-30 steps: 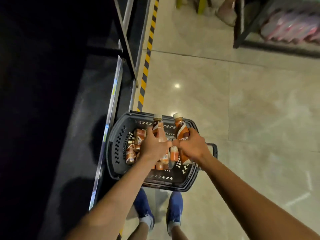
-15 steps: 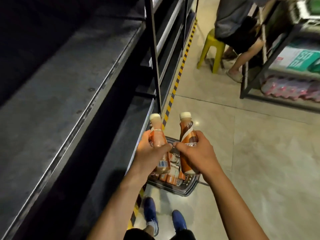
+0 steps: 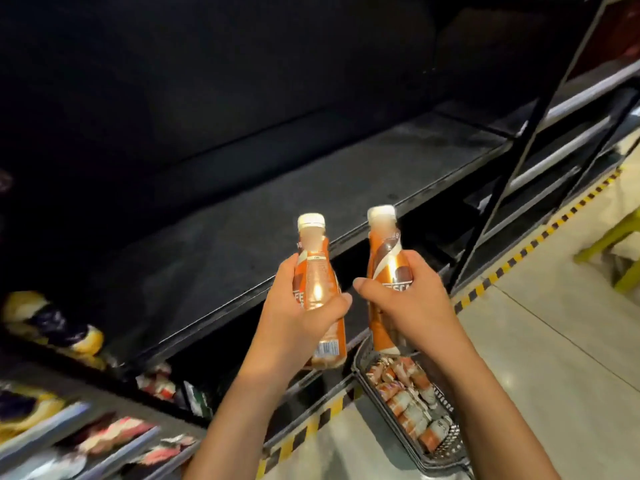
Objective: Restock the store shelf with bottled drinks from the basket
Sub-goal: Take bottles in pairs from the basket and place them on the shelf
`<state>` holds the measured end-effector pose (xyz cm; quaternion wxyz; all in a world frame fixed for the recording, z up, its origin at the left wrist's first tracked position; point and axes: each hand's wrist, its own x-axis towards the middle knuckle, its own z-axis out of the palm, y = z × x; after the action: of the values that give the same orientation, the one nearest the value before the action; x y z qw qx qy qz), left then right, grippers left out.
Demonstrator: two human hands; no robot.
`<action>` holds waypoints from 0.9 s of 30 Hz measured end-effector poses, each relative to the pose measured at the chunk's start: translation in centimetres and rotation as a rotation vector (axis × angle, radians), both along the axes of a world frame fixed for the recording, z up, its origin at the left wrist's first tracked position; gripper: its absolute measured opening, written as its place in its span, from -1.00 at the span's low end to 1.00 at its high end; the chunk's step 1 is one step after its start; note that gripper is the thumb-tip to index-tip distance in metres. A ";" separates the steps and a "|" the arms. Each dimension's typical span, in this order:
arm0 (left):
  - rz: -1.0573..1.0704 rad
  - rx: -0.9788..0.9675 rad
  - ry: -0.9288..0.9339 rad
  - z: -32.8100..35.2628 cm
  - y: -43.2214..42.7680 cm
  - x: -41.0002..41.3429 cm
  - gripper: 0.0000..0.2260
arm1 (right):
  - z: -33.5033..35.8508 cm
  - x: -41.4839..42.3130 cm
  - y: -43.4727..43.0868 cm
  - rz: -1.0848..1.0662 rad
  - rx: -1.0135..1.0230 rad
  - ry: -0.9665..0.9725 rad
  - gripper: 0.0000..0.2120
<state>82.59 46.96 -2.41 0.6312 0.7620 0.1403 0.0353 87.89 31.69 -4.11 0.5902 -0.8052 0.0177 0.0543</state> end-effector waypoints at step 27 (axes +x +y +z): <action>0.875 0.055 -0.253 6.8 37.9 -42.0 -0.53 | 8.8 -34.3 43.7 0.866 0.240 -0.024 -0.81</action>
<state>40.57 84.88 4.43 0.5484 0.6374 0.3700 0.3951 53.63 75.39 4.69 0.6024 -0.6651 -0.3340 0.2886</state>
